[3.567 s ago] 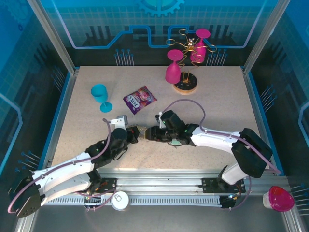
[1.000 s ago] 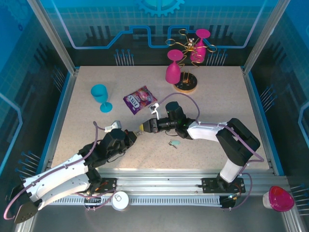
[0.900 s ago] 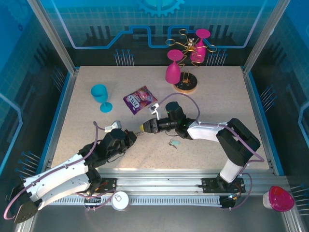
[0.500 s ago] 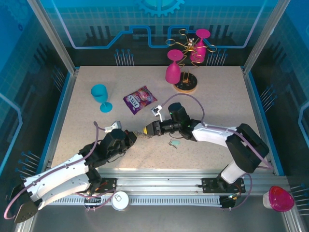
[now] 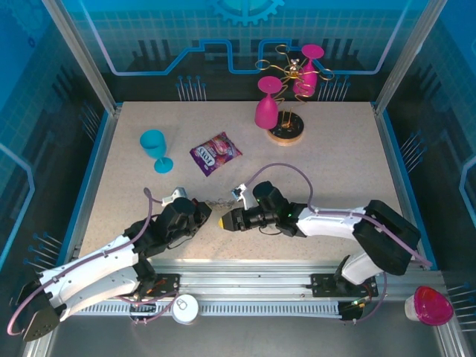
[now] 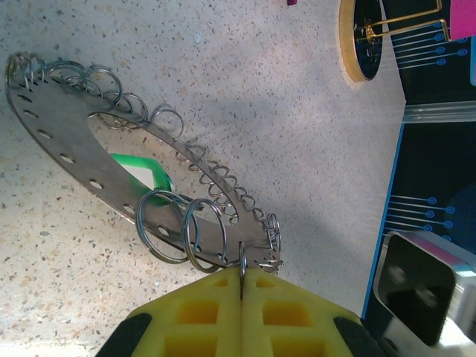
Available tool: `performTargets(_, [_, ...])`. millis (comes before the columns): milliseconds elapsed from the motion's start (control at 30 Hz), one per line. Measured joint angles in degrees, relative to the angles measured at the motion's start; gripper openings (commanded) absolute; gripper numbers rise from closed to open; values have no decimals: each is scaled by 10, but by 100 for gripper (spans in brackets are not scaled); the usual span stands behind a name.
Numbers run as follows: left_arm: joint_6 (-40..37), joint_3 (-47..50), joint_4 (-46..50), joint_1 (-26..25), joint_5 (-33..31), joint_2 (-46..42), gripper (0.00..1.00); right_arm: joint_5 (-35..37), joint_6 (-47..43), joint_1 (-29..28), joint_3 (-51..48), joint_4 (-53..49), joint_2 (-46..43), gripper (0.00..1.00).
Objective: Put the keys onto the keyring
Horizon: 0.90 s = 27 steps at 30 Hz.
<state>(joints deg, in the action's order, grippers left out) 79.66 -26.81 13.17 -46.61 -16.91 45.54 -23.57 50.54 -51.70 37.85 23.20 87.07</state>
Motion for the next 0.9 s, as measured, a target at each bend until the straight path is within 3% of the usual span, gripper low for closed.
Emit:
performTargets(533, [45,0,0,0,0,2,0,57,24,12,2,104,45,47])
performTargets(900, [50,0,0,0,0,2,0,53,32,13,5,140,55,38])
